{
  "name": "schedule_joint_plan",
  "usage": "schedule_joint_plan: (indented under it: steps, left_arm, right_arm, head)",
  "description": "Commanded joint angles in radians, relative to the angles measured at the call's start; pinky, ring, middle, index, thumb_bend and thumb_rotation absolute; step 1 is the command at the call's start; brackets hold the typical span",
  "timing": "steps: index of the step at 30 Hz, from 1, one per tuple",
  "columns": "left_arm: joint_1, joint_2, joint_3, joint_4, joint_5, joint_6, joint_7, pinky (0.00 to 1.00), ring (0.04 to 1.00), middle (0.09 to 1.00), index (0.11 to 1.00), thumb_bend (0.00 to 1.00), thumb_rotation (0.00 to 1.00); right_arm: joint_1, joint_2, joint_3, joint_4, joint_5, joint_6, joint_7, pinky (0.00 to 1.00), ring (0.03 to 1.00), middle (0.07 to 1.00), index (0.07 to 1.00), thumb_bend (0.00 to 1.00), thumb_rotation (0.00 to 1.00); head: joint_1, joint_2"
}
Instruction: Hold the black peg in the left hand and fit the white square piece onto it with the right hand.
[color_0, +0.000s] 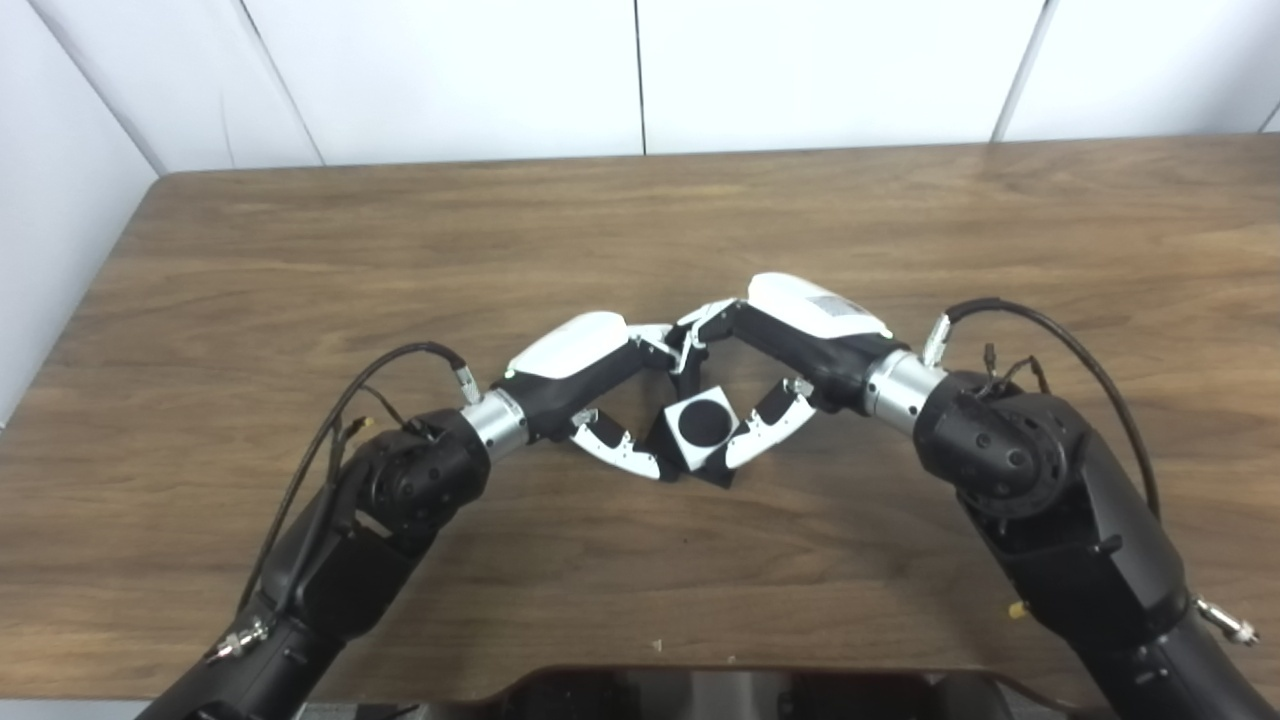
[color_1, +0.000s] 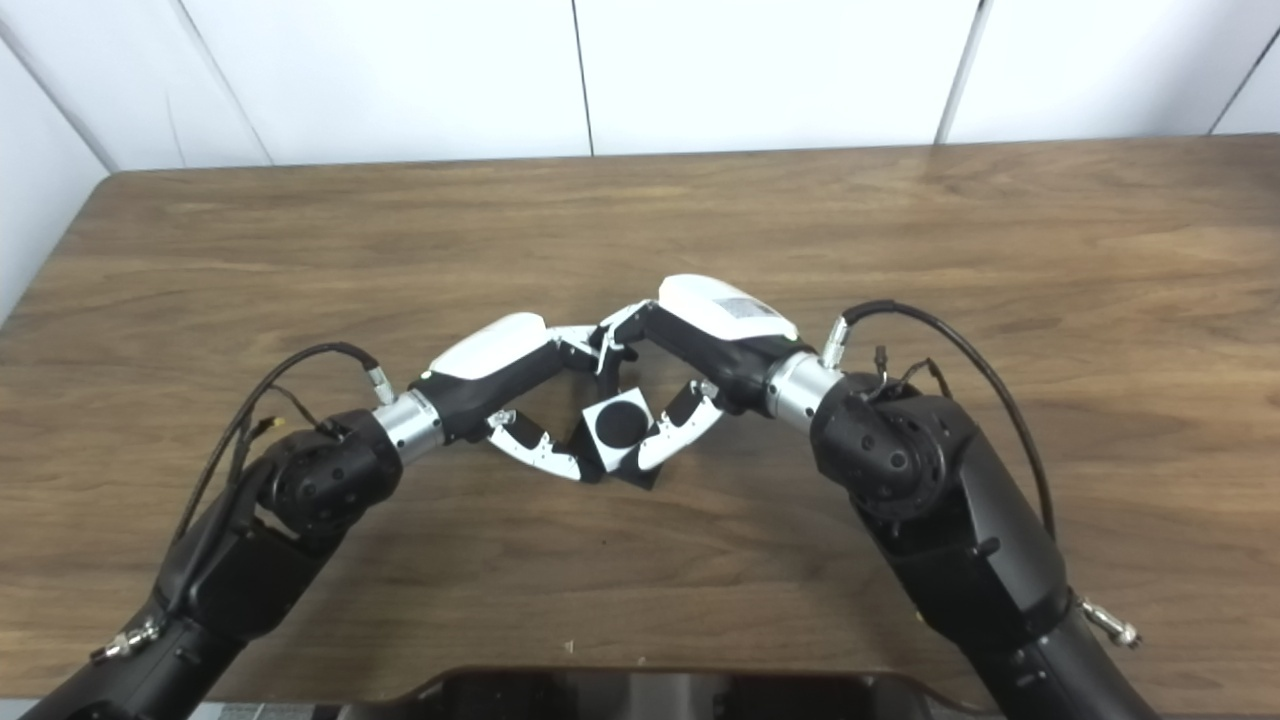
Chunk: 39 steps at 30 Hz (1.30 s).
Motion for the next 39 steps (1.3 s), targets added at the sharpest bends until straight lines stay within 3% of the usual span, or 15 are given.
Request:
schedule_joint_plan:
  steps: [1,11,12,13,14,17,20,33,39]
  left_arm:
    - [0.022,0.005,-0.037,0.010,0.053,0.028,-0.054,0.93,0.934,0.872,0.488,0.52,0.08]
    - [0.023,0.010,-0.031,0.008,0.039,0.034,-0.054,0.92,0.923,0.869,0.487,0.52,0.08]
    - [0.022,0.011,-0.031,0.009,0.039,0.031,-0.052,0.92,0.922,0.869,0.487,0.52,0.08]
    - [0.021,0.011,-0.031,0.012,0.040,0.027,-0.050,0.92,0.921,0.869,0.487,0.52,0.08]
    - [0.019,0.011,-0.032,0.014,0.041,0.025,-0.050,0.91,0.921,0.870,0.487,0.52,0.08]
    - [0.016,0.011,-0.033,0.017,0.041,0.026,-0.052,0.91,0.922,0.872,0.487,0.52,0.08]
    - [0.015,0.011,-0.033,0.016,0.039,0.030,-0.055,0.91,0.921,0.874,0.487,0.52,0.08]
    - [0.016,0.010,-0.031,0.016,0.036,0.031,-0.053,0.90,0.916,0.869,0.487,0.52,0.08]
    - [0.018,0.011,-0.031,0.016,0.037,0.032,-0.054,0.90,0.919,0.869,0.487,0.52,0.08]
  right_arm:
    - [-0.032,0.007,-0.006,-0.008,0.005,-0.016,-0.019,0.88,0.880,0.817,0.480,0.52,0.14]
    - [-0.032,-0.002,0.002,0.016,-0.012,0.007,-0.005,0.89,0.884,0.827,0.493,0.52,0.15]
    - [-0.033,-0.005,0.006,0.013,-0.018,0.013,0.003,0.89,0.884,0.837,0.542,0.58,0.16]
    - [-0.034,-0.009,0.009,0.010,-0.023,0.021,0.011,0.88,0.886,0.859,0.679,0.74,0.21]
    - [-0.034,-0.011,0.010,0.008,-0.026,0.027,0.016,0.87,0.890,0.877,0.752,0.81,0.23]
    - [-0.031,-0.014,0.008,0.008,-0.025,0.034,0.021,0.86,0.902,0.917,0.870,0.91,0.27]
    - [-0.029,-0.017,0.006,0.009,-0.024,0.039,0.021,0.87,0.913,0.943,0.923,0.93,0.29]
    - [-0.028,-0.024,-0.004,0.006,-0.020,0.035,0.009,0.86,0.915,0.951,0.917,0.95,0.33]
    - [-0.027,-0.032,-0.033,-0.002,-0.008,0.025,-0.011,0.85,0.910,0.943,0.897,0.95,0.33]
  head:
    - [0.000,0.002]
    - [-0.002,0.003]
    - [-0.002,0.002]
    - [-0.003,0.003]
    - [-0.003,0.003]
    - [-0.004,0.002]
    - [-0.004,0.002]
    - [-0.004,0.001]
    - [-0.011,0.000]
